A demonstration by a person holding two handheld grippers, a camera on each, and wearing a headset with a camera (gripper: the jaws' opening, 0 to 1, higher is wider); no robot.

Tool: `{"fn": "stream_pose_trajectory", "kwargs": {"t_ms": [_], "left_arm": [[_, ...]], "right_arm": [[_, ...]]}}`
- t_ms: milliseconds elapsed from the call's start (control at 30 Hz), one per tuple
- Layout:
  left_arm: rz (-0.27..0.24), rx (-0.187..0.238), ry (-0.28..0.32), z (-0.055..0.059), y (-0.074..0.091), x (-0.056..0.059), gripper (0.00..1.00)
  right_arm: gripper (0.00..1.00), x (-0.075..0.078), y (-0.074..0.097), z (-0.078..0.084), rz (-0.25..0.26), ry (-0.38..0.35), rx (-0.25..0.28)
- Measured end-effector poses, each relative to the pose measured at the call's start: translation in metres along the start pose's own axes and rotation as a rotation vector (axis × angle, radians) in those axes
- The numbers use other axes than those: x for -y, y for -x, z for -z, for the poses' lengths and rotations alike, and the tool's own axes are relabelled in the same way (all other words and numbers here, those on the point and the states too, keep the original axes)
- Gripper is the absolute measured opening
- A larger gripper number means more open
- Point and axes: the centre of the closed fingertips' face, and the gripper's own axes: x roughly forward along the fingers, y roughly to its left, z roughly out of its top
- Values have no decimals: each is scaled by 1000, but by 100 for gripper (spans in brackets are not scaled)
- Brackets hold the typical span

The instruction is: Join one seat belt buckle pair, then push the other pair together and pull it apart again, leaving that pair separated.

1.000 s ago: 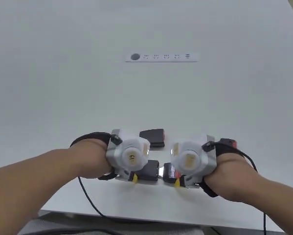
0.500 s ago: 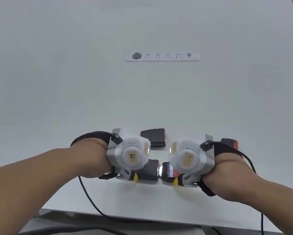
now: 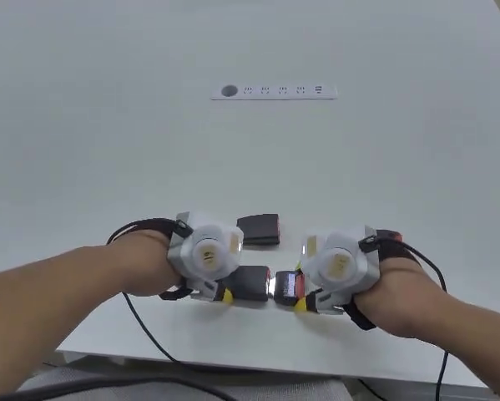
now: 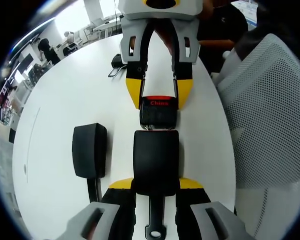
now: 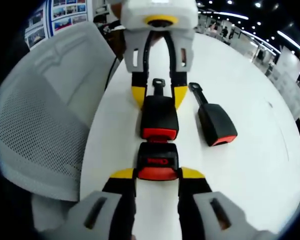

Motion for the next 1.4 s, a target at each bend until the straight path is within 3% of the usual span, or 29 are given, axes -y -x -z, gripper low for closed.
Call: {"fn": "stream_pose_trajectory", "kwargs": {"t_ms": [367, 433, 633, 767, 1133, 1400], "left_arm": [[6, -22, 8, 0, -1, 2, 32], [-3, -22, 34, 0, -1, 2, 32], [-14, -34, 36, 0, -1, 1, 33], [-19, -23, 80, 1, 0, 0, 33], [-68, -34, 81, 9, 5, 6, 38], [-108, 12, 118, 3, 24, 5, 39]], "right_arm": [[32, 0, -1, -1, -1, -2, -3], [32, 0, 0, -2, 2, 0, -2], [33, 1, -1, -2, 4, 10, 11], [34, 1, -1, -4, 9, 2, 17], [36, 3, 5, -8, 28, -9, 28], [37, 3, 17, -18, 51, -17, 52]]}}
